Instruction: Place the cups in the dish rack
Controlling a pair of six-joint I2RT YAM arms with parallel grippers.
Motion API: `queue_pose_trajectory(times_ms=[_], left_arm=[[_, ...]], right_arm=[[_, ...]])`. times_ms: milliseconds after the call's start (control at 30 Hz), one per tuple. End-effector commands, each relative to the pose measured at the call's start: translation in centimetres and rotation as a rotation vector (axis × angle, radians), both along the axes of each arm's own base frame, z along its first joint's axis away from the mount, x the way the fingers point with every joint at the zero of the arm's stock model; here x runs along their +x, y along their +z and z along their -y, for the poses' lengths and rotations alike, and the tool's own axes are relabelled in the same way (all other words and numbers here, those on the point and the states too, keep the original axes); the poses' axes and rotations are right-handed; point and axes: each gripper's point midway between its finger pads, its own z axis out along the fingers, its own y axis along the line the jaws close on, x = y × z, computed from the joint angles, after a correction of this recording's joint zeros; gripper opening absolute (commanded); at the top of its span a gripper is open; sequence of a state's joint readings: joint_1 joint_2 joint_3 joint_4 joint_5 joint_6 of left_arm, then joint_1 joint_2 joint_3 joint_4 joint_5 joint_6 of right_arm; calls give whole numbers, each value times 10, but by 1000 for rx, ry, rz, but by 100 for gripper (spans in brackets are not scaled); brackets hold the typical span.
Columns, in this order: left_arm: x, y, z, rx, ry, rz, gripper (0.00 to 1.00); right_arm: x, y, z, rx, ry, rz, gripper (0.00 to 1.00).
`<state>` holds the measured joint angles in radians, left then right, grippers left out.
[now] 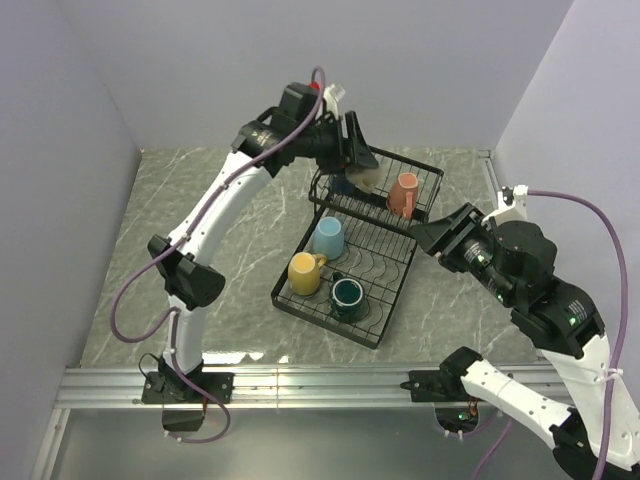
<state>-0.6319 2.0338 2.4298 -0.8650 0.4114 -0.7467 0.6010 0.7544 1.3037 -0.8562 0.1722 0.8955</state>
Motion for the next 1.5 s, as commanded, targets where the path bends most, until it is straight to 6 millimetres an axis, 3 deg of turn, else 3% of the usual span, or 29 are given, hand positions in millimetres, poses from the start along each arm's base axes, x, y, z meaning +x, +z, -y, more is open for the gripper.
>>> queue_pose_trajectory(times_ms=[0, 100, 300, 567, 900, 1333, 1467], left_arm=[[6, -14, -8, 130, 89, 74, 0], [3, -28, 7, 204, 78, 104, 0], [12, -39, 13, 247, 175, 148, 0], [24, -37, 11, 365, 273, 280, 0], [0, -13, 43, 394, 258, 477, 0], [29, -13, 30, 571, 310, 673, 0], [34, -25, 30, 604, 284, 683, 0]], right_arm=[[-6, -15, 16, -60, -42, -28, 53], [-11, -21, 21, -82, -40, -38, 52], [-19, -27, 21, -84, -16, -50, 50], [-28, -31, 24, -110, 13, -51, 47], [-35, -39, 21, -115, 52, -58, 45], [-42, -49, 25, -123, 57, -70, 43], [-40, -50, 25, -138, 58, -71, 43]])
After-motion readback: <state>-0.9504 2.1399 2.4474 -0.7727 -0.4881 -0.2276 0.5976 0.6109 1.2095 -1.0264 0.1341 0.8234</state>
